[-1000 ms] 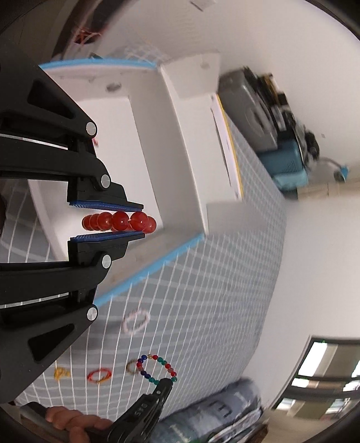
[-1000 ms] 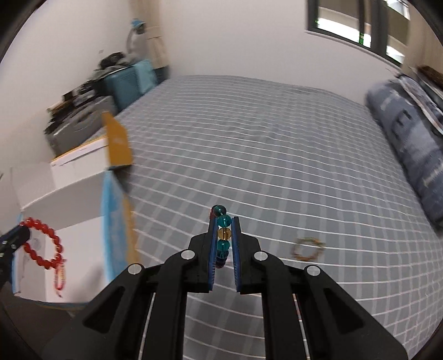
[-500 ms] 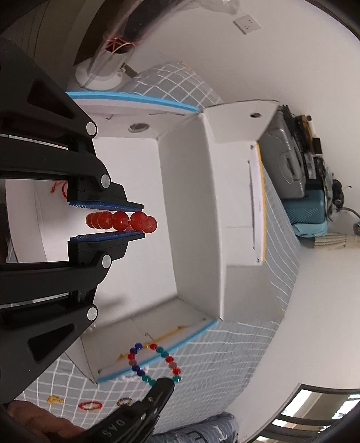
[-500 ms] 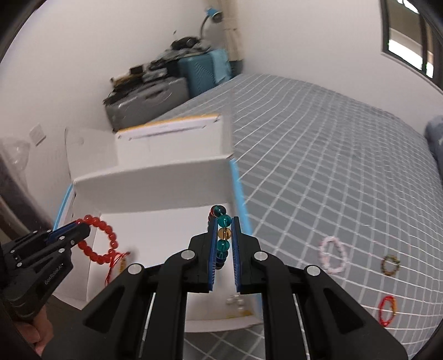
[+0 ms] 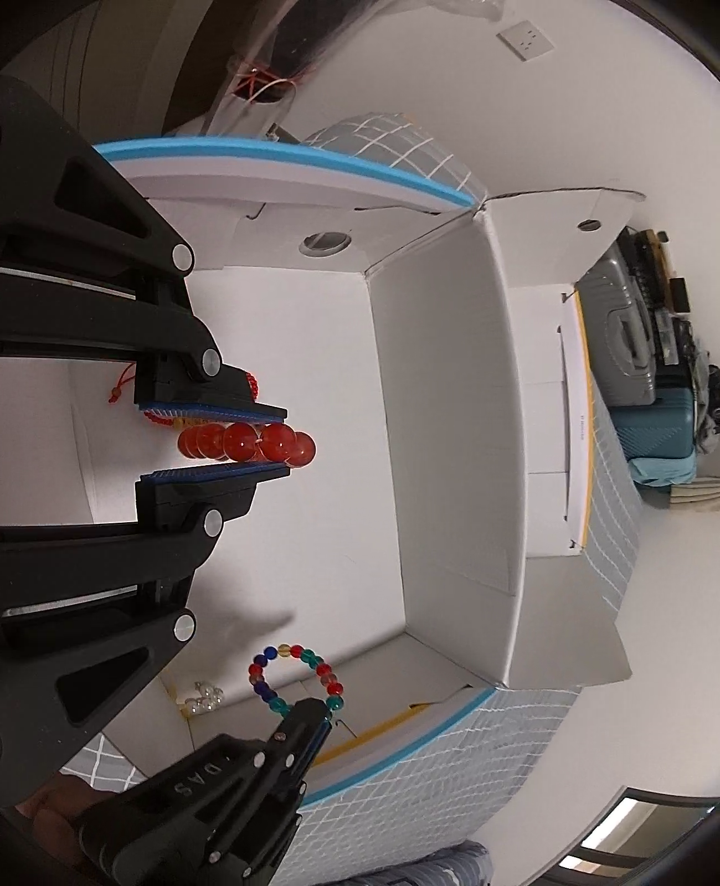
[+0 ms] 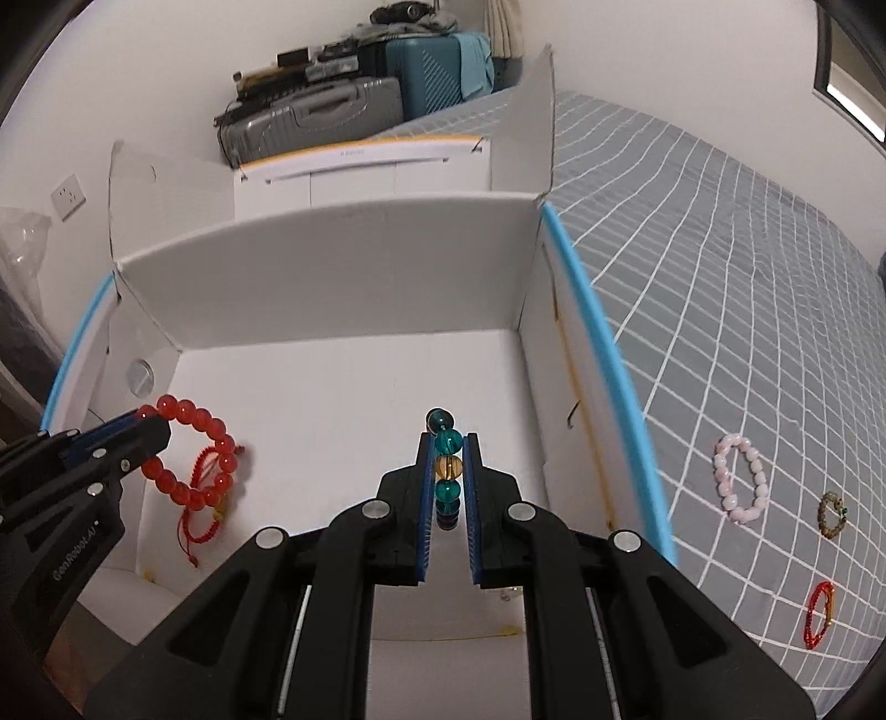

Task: Organize jewelry
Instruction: 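Open both tools to release the bracelets inside the box, then move both tools back over the remaining jewelry on the bed, then grasp the pink bead bracelet with the left tool while the right tool grasps the yellow beads, then carry the pink bracelet and yellow beads with both tools into the white box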

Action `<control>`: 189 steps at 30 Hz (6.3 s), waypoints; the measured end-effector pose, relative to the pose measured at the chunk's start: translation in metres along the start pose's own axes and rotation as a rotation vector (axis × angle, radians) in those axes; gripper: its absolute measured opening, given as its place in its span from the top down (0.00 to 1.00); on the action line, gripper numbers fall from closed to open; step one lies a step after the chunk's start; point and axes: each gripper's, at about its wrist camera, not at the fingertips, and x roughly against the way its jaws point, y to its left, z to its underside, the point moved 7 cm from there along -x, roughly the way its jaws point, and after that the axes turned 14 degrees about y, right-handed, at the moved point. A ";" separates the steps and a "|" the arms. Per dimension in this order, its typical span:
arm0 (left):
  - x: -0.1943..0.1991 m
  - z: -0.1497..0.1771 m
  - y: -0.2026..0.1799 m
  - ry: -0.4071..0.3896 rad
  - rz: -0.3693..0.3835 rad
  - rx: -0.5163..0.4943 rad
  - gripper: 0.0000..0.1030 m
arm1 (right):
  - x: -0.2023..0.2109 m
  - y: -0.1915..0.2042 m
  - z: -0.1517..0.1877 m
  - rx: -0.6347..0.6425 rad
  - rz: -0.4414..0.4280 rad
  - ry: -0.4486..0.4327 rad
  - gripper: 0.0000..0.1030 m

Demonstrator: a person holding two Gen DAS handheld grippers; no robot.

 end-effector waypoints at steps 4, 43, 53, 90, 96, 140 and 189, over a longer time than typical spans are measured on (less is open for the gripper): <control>-0.006 0.002 0.002 0.009 0.002 0.004 0.87 | -0.010 0.004 0.000 0.007 0.005 0.018 0.91; 0.050 0.009 -0.019 -0.139 0.003 -0.002 0.05 | 0.070 -0.051 0.023 -0.034 0.124 -0.117 0.07; 0.070 0.014 -0.088 -0.153 0.098 -0.102 0.05 | 0.120 -0.137 0.073 -0.141 0.183 -0.150 0.07; -0.067 -0.003 -0.377 0.080 0.191 -0.408 0.06 | 0.033 -0.277 0.259 -0.439 0.161 0.152 0.07; -0.104 -0.005 -0.385 0.127 0.156 -0.425 0.06 | 0.013 -0.280 0.267 -0.450 0.154 0.181 0.07; -0.107 -0.005 -0.377 0.100 0.154 -0.415 0.91 | 0.034 -0.278 0.268 -0.443 0.230 0.043 0.88; 0.022 0.026 -0.359 -0.108 0.230 -0.468 0.91 | 0.090 -0.306 0.219 -0.516 0.257 -0.117 0.88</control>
